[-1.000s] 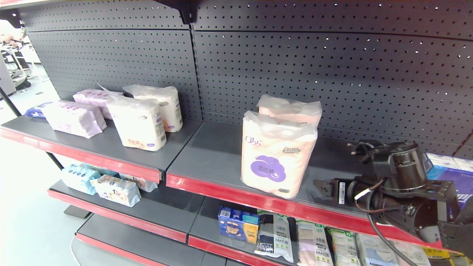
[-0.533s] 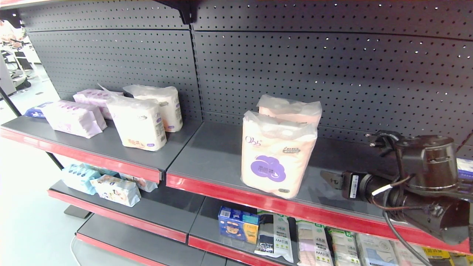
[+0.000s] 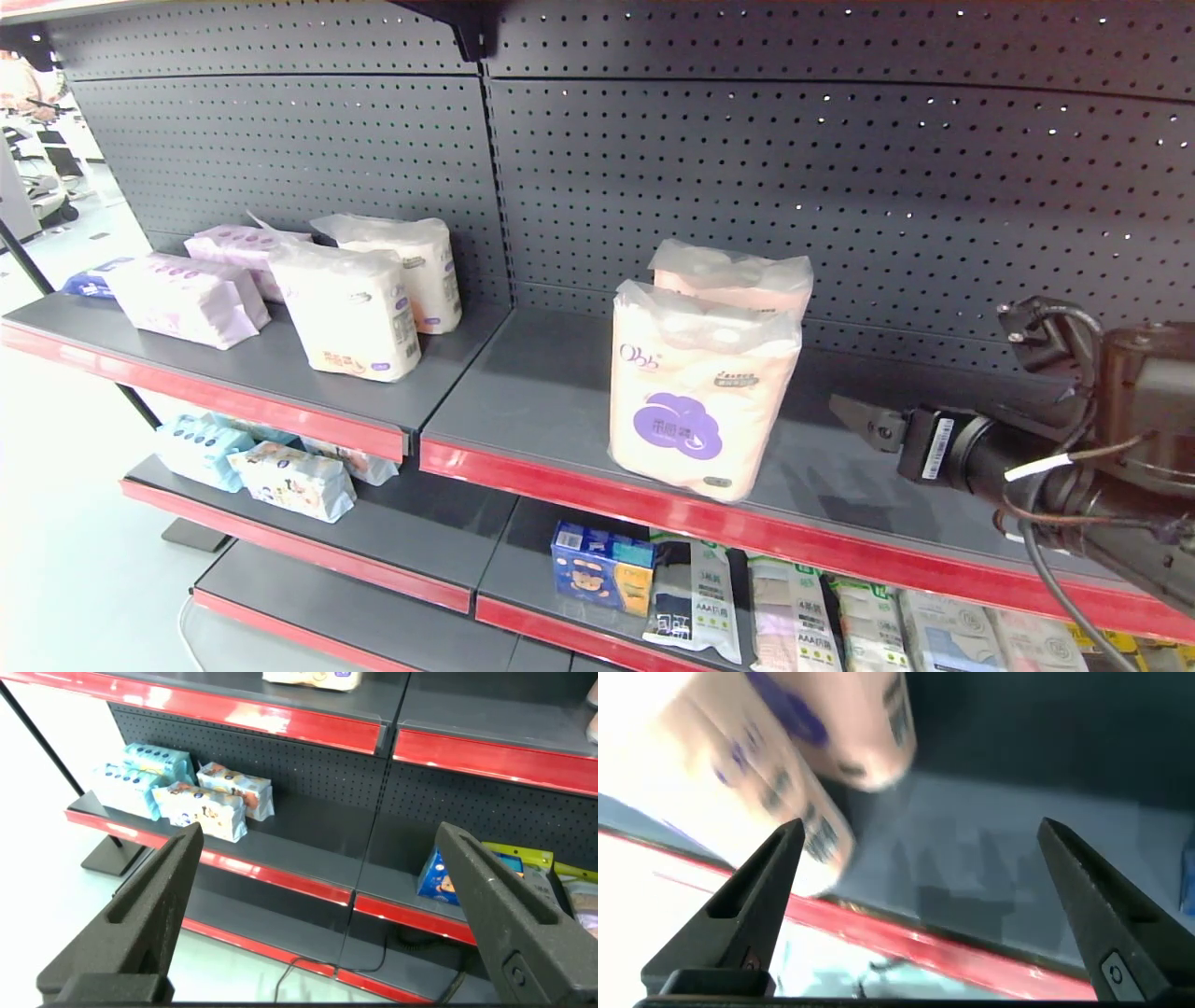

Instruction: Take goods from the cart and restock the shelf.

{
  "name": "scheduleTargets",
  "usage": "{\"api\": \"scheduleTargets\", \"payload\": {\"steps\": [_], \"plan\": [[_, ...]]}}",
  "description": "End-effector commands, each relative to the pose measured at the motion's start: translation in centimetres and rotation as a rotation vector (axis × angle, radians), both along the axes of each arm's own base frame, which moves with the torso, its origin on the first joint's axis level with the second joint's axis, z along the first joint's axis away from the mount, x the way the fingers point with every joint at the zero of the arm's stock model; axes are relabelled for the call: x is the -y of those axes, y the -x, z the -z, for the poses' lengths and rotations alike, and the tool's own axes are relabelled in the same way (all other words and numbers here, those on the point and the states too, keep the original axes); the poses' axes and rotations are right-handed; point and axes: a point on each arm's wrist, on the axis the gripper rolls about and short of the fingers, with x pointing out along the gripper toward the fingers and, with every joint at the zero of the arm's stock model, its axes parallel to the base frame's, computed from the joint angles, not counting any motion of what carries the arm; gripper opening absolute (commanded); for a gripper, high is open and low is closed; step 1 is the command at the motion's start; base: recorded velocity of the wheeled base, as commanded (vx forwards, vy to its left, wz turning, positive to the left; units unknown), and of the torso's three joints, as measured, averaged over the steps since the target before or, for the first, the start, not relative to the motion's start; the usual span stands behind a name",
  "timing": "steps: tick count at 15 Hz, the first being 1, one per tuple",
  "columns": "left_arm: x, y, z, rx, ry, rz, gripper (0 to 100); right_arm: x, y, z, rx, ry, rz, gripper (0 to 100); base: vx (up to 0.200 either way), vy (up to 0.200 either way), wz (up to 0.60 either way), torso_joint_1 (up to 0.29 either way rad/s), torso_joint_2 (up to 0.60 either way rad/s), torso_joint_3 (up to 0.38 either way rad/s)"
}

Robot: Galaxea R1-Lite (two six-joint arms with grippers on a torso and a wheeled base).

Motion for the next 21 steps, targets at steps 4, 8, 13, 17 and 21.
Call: {"api": "scheduleTargets", "payload": {"steps": [4, 8, 13, 17, 21], "plan": [[0.0, 0.0, 0.0, 0.0, 0.0, 0.0, 100, 2.5, 1.7, -1.1, 0.058, 0.0, -0.058, 100, 0.0, 0.0, 0.0, 0.0, 0.0, 0.0], [0.0, 0.0, 0.0, 0.0, 0.0, 0.0, 100, 5.3, 2.1, -2.3, 0.122, 0.022, -0.116, 100, 0.0, 0.0, 0.0, 0.0, 0.0, 0.0], [0.0, 0.0, 0.0, 0.0, 0.0, 0.0, 100, 9.3, 3.2, -4.6, 0.251, 0.137, -0.082, 100, 0.0, 0.0, 0.0, 0.0, 0.0, 0.0], [0.0, 0.0, 0.0, 0.0, 0.0, 0.0, 100, 11.2, 5.9, -3.5, 0.146, 0.225, 0.062, 100, 0.0, 0.0, 0.0, 0.0, 0.0, 0.0], [0.0, 0.0, 0.0, 0.0, 0.0, 0.0, 100, 11.7, 7.7, -3.5, 0.153, 0.242, 0.125, 100, 0.0, 0.0, 0.0, 0.0, 0.0, 0.0]]}}
